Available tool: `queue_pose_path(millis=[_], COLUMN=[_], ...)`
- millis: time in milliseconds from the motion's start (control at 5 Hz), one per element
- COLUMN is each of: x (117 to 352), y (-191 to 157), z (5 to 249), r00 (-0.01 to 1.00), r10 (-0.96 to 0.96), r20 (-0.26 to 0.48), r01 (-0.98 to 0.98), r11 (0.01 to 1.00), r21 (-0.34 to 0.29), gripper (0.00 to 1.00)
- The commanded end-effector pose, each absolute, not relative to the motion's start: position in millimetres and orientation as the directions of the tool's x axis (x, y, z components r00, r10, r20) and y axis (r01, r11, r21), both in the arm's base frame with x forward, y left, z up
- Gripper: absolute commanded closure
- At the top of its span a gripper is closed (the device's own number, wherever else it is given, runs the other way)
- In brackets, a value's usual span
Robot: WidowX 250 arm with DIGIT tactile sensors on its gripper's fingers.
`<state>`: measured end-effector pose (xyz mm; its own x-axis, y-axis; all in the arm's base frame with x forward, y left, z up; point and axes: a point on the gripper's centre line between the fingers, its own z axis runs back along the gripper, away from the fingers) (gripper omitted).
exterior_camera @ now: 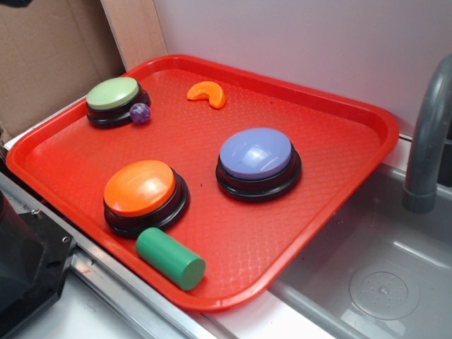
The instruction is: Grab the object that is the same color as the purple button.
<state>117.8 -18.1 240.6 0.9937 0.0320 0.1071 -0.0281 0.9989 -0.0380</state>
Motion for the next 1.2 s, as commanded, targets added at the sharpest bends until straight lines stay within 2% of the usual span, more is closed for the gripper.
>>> queue_pose_path(millis=[0,200,400,600,800,1000], x=[117.8,132.0,144.7,173.2,189.2,206.2], y=[-18.1,-5.8,5.0,27.3,47.6,64.1], z=[240.6,234.5,226.0,200.7,180.4,162.9], r00=[0.994,0.963,0.917,0.794,0.619,0.496], r10=[0.032,0.229,0.380,0.598,0.772,0.850], r20=[0.107,0.143,0.124,0.113,0.143,0.181], r01=[-0.028,-0.218,-0.367,-0.583,-0.761,-0.851], r11=[0.999,0.972,0.923,0.800,0.635,0.517], r21=[-0.038,-0.088,-0.116,-0.139,-0.131,-0.095], gripper=[0.00,0.00,0.00,0.00,0.00,0.00])
